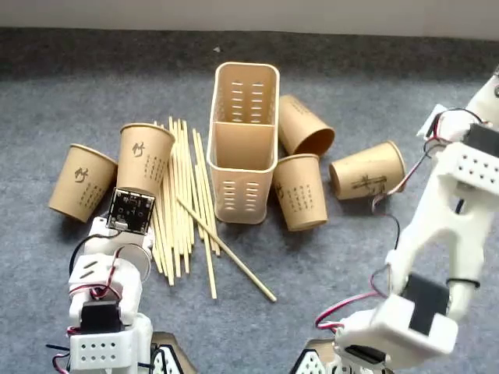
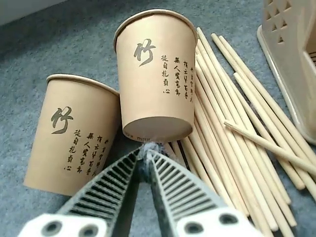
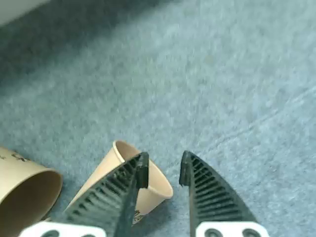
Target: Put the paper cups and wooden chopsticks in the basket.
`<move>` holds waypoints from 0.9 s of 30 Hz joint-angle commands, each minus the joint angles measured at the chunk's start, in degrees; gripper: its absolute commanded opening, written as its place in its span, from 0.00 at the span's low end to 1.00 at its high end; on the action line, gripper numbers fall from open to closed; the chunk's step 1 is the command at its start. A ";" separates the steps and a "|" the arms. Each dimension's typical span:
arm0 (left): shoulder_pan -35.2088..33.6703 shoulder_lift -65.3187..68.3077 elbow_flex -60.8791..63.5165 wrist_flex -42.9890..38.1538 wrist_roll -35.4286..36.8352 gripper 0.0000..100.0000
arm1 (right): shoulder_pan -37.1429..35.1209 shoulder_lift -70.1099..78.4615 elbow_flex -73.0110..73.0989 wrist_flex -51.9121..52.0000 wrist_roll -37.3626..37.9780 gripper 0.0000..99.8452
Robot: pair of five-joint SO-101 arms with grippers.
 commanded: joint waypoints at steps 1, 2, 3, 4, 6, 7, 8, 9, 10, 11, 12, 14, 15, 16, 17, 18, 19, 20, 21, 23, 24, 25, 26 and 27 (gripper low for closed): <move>-0.40 -0.31 1.19 -2.20 0.44 0.01 | -4.18 15.34 -18.95 8.66 -1.58 0.12; -0.40 -0.31 1.36 -2.90 0.44 0.01 | -5.14 17.98 -22.55 11.21 -1.58 0.12; -0.40 -0.31 1.80 -3.52 0.44 0.01 | -6.11 20.53 -26.42 13.93 -1.58 0.12; -0.40 -0.31 2.15 -3.96 0.44 0.01 | -7.08 22.81 -30.11 16.75 -1.67 0.12; -0.40 -0.31 2.42 -4.57 -0.09 0.01 | -8.40 26.68 -36.88 22.29 -1.67 0.12; -0.40 -0.31 2.42 -4.57 -1.41 0.01 | -9.01 28.53 -39.78 24.66 -1.67 0.12; -0.31 -0.31 2.51 -4.57 -2.46 0.01 | -9.36 30.20 -42.24 26.24 -1.58 0.12; -0.31 -0.31 2.51 -4.57 -2.90 0.01 | -9.54 32.04 -44.53 27.30 -1.41 0.12; -0.31 -0.31 2.51 -4.57 -2.90 0.01 | -9.63 33.89 -46.11 28.00 -1.41 0.12; -0.31 -0.31 2.51 -4.48 -2.90 0.01 | -9.54 35.74 -47.43 28.44 -1.41 0.12; -0.31 -0.31 2.51 -4.48 -2.90 0.01 | -9.36 37.58 -48.66 28.88 -1.41 0.12; -0.22 -0.31 2.51 -4.40 -2.90 0.01 | -8.75 41.10 -50.42 28.97 -1.41 0.12; -0.22 -0.31 2.51 -4.40 -2.90 0.01 | -8.22 42.42 -51.03 28.97 -1.41 0.12; -0.22 -0.31 2.59 -4.40 -2.90 0.01 | -7.69 43.47 -52.09 28.97 -1.41 0.12; -0.13 -0.31 2.59 -4.40 -2.90 0.01 | -7.25 44.00 -53.76 28.97 -1.41 0.12; -0.13 -0.31 2.68 -4.40 -2.99 0.01 | -6.73 44.18 -55.52 29.05 -1.41 0.12; -0.04 -0.31 3.21 -4.57 -2.99 0.01 | -6.29 44.00 -57.10 29.14 -1.32 0.12; -0.04 -0.31 3.47 -4.84 -3.08 0.01 | -6.02 43.56 -59.12 29.93 -1.32 0.12; -0.04 -0.31 3.74 -5.36 -3.08 0.01 | -6.02 42.95 -61.67 31.16 -1.23 0.12; -0.04 -0.31 3.91 -6.15 -3.08 0.01 | -6.37 41.45 -66.68 34.33 0.88 0.12; -0.04 -0.31 3.91 -6.15 -3.08 0.01 | -6.55 40.66 -68.62 35.30 2.64 0.12; -0.04 -0.31 3.91 -6.15 -3.08 0.01 | -6.73 39.52 -70.55 35.30 3.87 0.12; -0.04 -0.31 3.91 -6.15 -3.08 0.01 | -6.81 38.55 -71.52 35.30 4.66 0.12; -0.04 -0.31 3.91 -6.07 -3.08 0.01 | -6.73 37.41 -71.16 35.30 5.01 0.12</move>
